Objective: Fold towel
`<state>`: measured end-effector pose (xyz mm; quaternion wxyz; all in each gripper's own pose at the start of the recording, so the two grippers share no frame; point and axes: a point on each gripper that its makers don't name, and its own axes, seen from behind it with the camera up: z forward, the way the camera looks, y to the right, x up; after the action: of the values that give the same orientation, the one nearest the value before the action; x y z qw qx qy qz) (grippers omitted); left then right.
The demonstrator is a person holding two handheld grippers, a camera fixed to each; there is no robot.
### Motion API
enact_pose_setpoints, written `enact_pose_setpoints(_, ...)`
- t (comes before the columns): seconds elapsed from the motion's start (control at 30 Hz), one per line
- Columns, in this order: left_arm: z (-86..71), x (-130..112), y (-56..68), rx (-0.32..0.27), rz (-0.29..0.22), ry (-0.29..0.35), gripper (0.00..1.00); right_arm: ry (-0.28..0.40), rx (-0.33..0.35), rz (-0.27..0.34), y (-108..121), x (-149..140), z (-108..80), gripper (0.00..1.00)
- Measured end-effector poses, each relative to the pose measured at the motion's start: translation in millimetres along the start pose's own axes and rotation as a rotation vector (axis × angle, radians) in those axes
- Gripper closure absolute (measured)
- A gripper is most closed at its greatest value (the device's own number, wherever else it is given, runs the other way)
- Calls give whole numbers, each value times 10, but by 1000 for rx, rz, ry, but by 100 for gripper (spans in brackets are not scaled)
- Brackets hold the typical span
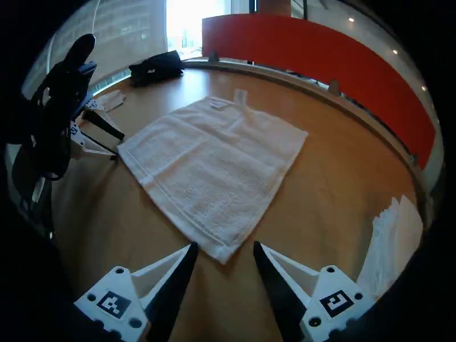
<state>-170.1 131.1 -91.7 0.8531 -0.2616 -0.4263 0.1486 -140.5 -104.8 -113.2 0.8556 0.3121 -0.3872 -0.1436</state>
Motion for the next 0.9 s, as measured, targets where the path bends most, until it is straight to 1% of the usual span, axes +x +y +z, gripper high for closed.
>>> enact_pose_setpoints(0.1,9,3,-1,5,-6,-5,32,-1,2,2,6,-8,3,32)
enact_pose_setpoints(0.27,19,10,19,4,1,-10,40,-2,-6,14,45,-31,7,32)
enact_pose_setpoints(0.33,21,12,23,5,4,-11,41,-4,-5,15,48,-46,10,33)
enact_pose_setpoints(0.53,18,11,31,5,2,-15,43,-5,0,18,41,-66,21,42)
enact_pose_setpoints(0.67,19,14,46,3,7,-18,48,-3,0,22,43,-64,18,46)
enact_pose_setpoints(0.83,13,18,60,4,6,-21,49,2,-3,22,37,-61,9,48)
enact_pose_setpoints(0.9,10,17,61,3,5,-22,49,3,-4,24,32,-59,6,52)
